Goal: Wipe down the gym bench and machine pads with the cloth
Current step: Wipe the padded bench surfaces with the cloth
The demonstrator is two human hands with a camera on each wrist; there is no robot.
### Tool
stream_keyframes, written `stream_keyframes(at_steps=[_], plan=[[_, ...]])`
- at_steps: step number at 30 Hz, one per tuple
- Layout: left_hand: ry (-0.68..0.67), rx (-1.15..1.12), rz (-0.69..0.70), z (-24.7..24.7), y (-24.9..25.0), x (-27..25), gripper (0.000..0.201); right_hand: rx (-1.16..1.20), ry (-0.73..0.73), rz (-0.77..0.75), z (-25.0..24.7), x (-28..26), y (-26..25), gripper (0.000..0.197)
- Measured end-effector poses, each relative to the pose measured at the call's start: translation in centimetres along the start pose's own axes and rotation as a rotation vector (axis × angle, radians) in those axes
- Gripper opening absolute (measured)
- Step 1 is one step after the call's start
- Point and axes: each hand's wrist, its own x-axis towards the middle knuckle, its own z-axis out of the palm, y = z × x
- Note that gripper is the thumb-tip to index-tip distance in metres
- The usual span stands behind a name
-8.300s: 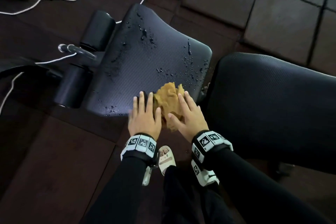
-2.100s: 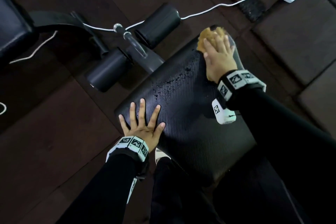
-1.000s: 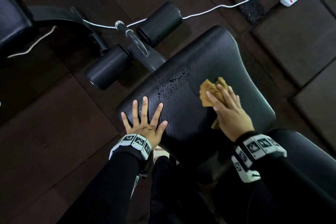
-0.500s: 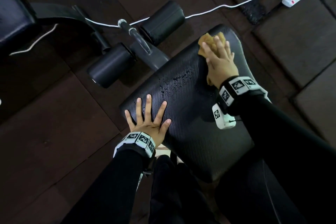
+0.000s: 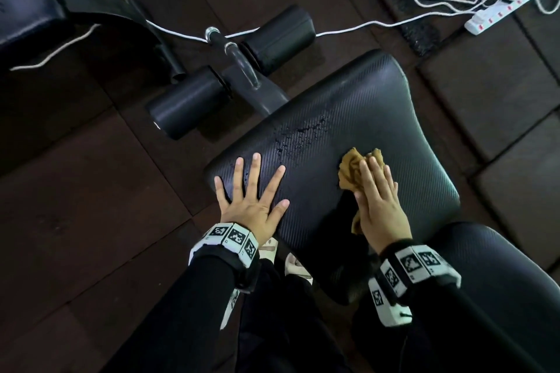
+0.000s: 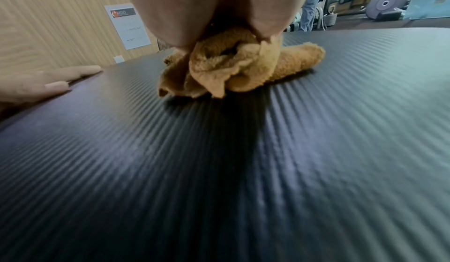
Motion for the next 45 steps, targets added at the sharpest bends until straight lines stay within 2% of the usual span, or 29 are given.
stream_keyframes(at_steps=[4,7,10,12,15,17,19,21,23,25,30,34,37,39,42,45], plan=[[0.184,-0.113,0.075,-0.3,-1.0,-0.8,0.055,-0.008,0.011,0.051,-1.1,4.1,-2.3,0.053],[0.321,-0.235,0.047,-1.5,-2.6,-1.3,0.054,-0.017,0.000,0.036,-1.4,7.5,-5.1,0.053],[0.383,-0.303,-0.001,-1.8,-4.9,-1.4,0.051,-0.028,-0.016,-0.026,-0.5,9.1,-8.1,0.052],[0.376,-0.411,-0.036,-1.3,-6.1,-1.5,0.047,-0.065,-0.031,-0.105,0.6,8.7,-9.8,0.052],[0.335,-0.563,0.003,-1.0,-7.0,-1.7,0.052,-0.120,-0.094,-0.296,2.8,5.7,-11.2,0.056],[0.349,-0.585,0.006,-1.2,-7.1,-1.7,0.054,-0.206,-0.144,-0.447,4.3,2.5,-10.7,0.064],[0.371,-0.589,-0.012,-1.4,-7.1,-1.6,0.055,-0.285,-0.179,-0.525,5.2,-0.7,-9.1,0.074],[0.371,-0.591,-0.038,-1.8,-6.8,-1.5,0.056,-0.322,-0.186,-0.539,5.1,-2.9,-7.1,0.079],[0.346,-0.584,-0.064,-2.1,-6.6,-1.3,0.058,-0.349,-0.181,-0.526,4.1,-3.8,-5.1,0.072],[0.327,-0.585,-0.069,-2.2,-6.5,-1.2,0.058,-0.333,-0.148,-0.442,2.7,-3.3,-3.4,0.064],[0.310,-0.618,-0.087,-2.4,-6.4,-1.3,0.059,-0.147,-0.072,-0.132,0.4,1.8,-2.0,0.054],[0.292,-0.670,-0.105,-2.8,-6.2,-1.6,0.060,-0.067,-0.018,-0.060,0.5,6.6,-5.3,0.051],[0.281,-0.696,-0.107,-3.0,-6.3,-1.6,0.060,-0.073,-0.050,-0.093,1.8,8.1,-9.2,0.062],[0.278,-0.690,-0.105,-2.9,-6.5,-1.6,0.060,-0.154,-0.089,-0.198,3.1,7.2,-11.6,0.074],[0.290,-0.688,-0.103,-2.8,-6.6,-1.5,0.060,-0.280,-0.168,-0.398,5.3,3.1,-12.7,0.079],[0.307,-0.700,-0.105,-2.5,-6.7,-1.5,0.060,-0.274,-0.247,-0.452,5.8,-1.9,-10.9,0.074]])
